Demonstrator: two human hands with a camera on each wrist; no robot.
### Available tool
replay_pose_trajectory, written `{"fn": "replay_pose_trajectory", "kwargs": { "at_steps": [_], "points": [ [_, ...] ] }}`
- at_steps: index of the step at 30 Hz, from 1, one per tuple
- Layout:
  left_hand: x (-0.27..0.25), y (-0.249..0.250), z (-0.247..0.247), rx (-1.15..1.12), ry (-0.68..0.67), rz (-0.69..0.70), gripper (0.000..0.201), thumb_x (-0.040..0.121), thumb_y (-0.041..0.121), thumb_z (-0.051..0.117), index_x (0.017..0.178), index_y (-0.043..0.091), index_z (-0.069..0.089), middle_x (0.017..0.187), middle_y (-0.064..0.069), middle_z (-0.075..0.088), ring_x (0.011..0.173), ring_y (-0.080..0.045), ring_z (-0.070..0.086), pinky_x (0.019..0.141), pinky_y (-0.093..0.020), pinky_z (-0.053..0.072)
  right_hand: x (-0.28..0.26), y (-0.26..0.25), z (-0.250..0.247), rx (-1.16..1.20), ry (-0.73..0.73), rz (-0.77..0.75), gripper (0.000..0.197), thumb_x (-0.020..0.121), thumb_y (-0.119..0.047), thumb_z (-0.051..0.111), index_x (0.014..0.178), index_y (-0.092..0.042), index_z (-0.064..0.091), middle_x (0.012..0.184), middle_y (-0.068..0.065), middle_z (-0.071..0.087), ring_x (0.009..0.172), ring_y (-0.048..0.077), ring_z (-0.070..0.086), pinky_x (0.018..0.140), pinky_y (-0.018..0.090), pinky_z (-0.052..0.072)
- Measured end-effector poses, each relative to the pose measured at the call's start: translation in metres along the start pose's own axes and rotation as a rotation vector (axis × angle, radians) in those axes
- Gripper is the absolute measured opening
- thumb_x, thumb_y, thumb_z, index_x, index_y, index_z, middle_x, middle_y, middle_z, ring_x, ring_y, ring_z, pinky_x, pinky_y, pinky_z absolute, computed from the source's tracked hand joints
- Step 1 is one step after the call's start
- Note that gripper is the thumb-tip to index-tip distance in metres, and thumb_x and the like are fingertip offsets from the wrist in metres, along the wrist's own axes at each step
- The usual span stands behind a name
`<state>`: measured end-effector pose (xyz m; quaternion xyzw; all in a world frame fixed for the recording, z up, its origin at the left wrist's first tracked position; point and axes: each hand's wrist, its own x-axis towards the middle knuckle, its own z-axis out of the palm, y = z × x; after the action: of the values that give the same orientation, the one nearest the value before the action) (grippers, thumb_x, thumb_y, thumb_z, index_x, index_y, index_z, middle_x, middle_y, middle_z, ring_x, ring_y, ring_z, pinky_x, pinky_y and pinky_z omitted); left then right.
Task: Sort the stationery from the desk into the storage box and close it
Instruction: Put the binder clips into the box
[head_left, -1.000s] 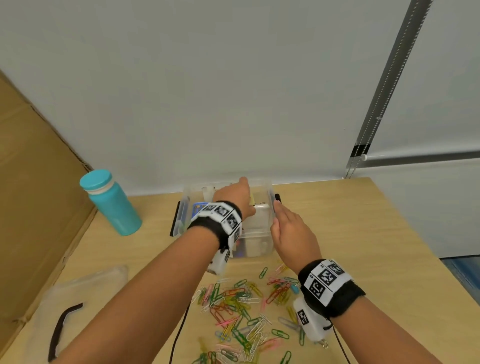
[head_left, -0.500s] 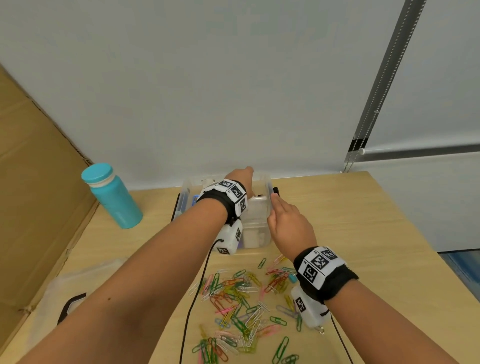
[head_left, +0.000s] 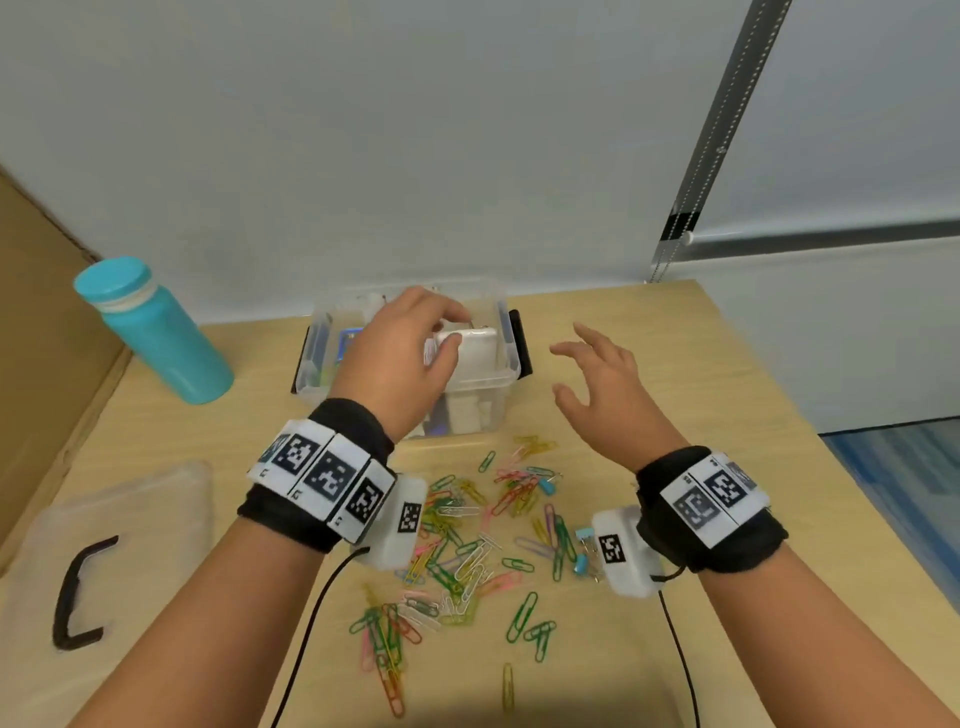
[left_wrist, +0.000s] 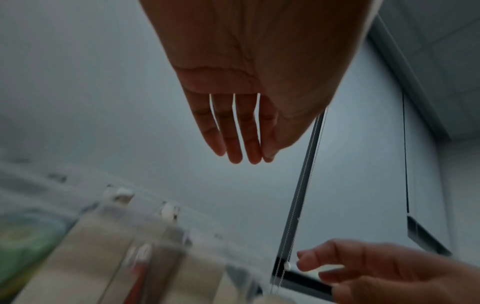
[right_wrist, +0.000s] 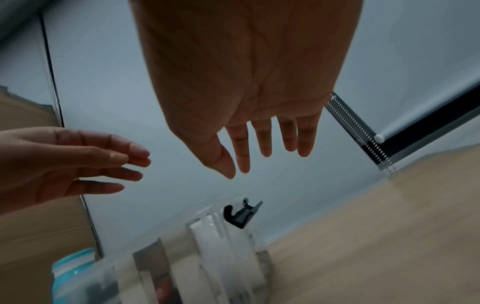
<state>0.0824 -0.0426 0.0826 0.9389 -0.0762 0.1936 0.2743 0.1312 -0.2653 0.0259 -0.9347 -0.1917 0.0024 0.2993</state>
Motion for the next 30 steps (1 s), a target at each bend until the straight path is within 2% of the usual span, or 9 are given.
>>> {"fn": "replay_pose_trajectory", "kwargs": {
  "at_steps": [4, 8, 11, 13, 16, 20, 23, 27, 30],
  "points": [
    [-0.037, 0.004, 0.029, -0.012, -0.208, -0.021, 0.016, 0.093, 0.026, 0.052, 0.105, 0.025, 0.061, 0.102, 0.012, 0.055, 0.092, -0.006, 0.053, 0.086, -0.027, 0.048, -0.031, 0.025, 0.000, -0.100, -0.096, -0.043, 0.025, 0.092, -0.020, 0.052, 0.117, -0.020, 0.056, 0.125, -0.003, 0.052, 0.115, 0.017, 0.047, 0.094, 0.029, 0.041],
    [-0.060, 0.014, 0.069, 0.030, -0.554, 0.064, 0.017, 0.092, 0.030, 0.052, 0.103, 0.027, 0.064, 0.102, 0.010, 0.058, 0.093, -0.008, 0.055, 0.085, -0.034, 0.049, -0.055, 0.044, 0.007, -0.116, -0.352, 0.022, 0.013, 0.088, -0.019, 0.056, 0.097, -0.028, 0.055, 0.103, -0.009, 0.058, 0.093, 0.011, 0.057, 0.076, 0.021, 0.044],
    [-0.070, 0.029, 0.097, 0.115, -0.812, 0.192, 0.024, 0.094, 0.028, 0.050, 0.115, 0.026, 0.061, 0.114, 0.006, 0.054, 0.103, -0.015, 0.054, 0.085, -0.036, 0.048, -0.068, 0.053, 0.013, -0.136, -0.532, 0.075, 0.026, 0.083, -0.023, 0.063, 0.108, -0.027, 0.056, 0.106, -0.008, 0.052, 0.090, 0.010, 0.055, 0.075, 0.019, 0.042],
    [-0.075, 0.037, 0.113, 0.138, -0.891, 0.273, 0.030, 0.094, 0.022, 0.050, 0.123, 0.024, 0.058, 0.122, 0.002, 0.052, 0.107, -0.020, 0.053, 0.085, -0.039, 0.048, -0.072, 0.054, 0.017, -0.133, -0.574, 0.056, 0.037, 0.081, -0.024, 0.065, 0.116, -0.027, 0.054, 0.105, -0.008, 0.047, 0.087, 0.012, 0.055, 0.076, 0.021, 0.045],
    [-0.079, 0.048, 0.131, 0.248, -0.961, 0.363, 0.039, 0.094, 0.007, 0.046, 0.130, 0.017, 0.054, 0.120, -0.008, 0.050, 0.106, -0.031, 0.054, 0.079, -0.043, 0.047, -0.073, 0.056, 0.024, -0.152, -0.587, 0.018, 0.042, 0.082, -0.022, 0.065, 0.121, -0.028, 0.054, 0.102, -0.007, 0.042, 0.087, 0.013, 0.051, 0.075, 0.022, 0.040],
    [-0.086, 0.056, 0.142, 0.344, -0.951, 0.374, 0.041, 0.092, -0.001, 0.043, 0.130, 0.011, 0.053, 0.123, -0.012, 0.047, 0.104, -0.035, 0.054, 0.067, -0.039, 0.040, -0.069, 0.055, 0.028, -0.195, -0.607, -0.008, 0.036, 0.085, -0.018, 0.062, 0.120, -0.024, 0.057, 0.103, -0.002, 0.042, 0.084, 0.015, 0.050, 0.072, 0.024, 0.037],
    [-0.093, 0.059, 0.144, 0.353, -0.936, 0.366, 0.038, 0.093, -0.002, 0.041, 0.128, 0.005, 0.052, 0.130, -0.016, 0.045, 0.109, -0.037, 0.052, 0.074, -0.044, 0.044, -0.067, 0.052, 0.028, -0.178, -0.640, -0.040, 0.032, 0.087, -0.017, 0.058, 0.119, -0.021, 0.059, 0.106, 0.004, 0.045, 0.088, 0.021, 0.054, 0.074, 0.028, 0.041],
    [-0.099, 0.062, 0.141, 0.339, -0.919, 0.344, 0.036, 0.094, 0.003, 0.041, 0.129, 0.002, 0.047, 0.135, -0.017, 0.042, 0.116, -0.037, 0.046, 0.083, -0.048, 0.044, -0.069, 0.057, 0.031, -0.229, -0.586, -0.052, 0.031, 0.084, -0.017, 0.060, 0.114, -0.019, 0.058, 0.103, 0.001, 0.041, 0.091, 0.018, 0.048, 0.075, 0.026, 0.040],
    [-0.098, 0.057, 0.134, 0.274, -0.887, 0.246, 0.029, 0.093, 0.012, 0.045, 0.121, 0.006, 0.049, 0.122, -0.011, 0.050, 0.109, -0.031, 0.049, 0.083, -0.043, 0.045, -0.067, 0.062, 0.031, -0.271, -0.550, -0.009, 0.027, 0.083, -0.016, 0.061, 0.109, -0.017, 0.055, 0.107, 0.001, 0.040, 0.099, 0.019, 0.044, 0.078, 0.024, 0.038]
  ]
}}
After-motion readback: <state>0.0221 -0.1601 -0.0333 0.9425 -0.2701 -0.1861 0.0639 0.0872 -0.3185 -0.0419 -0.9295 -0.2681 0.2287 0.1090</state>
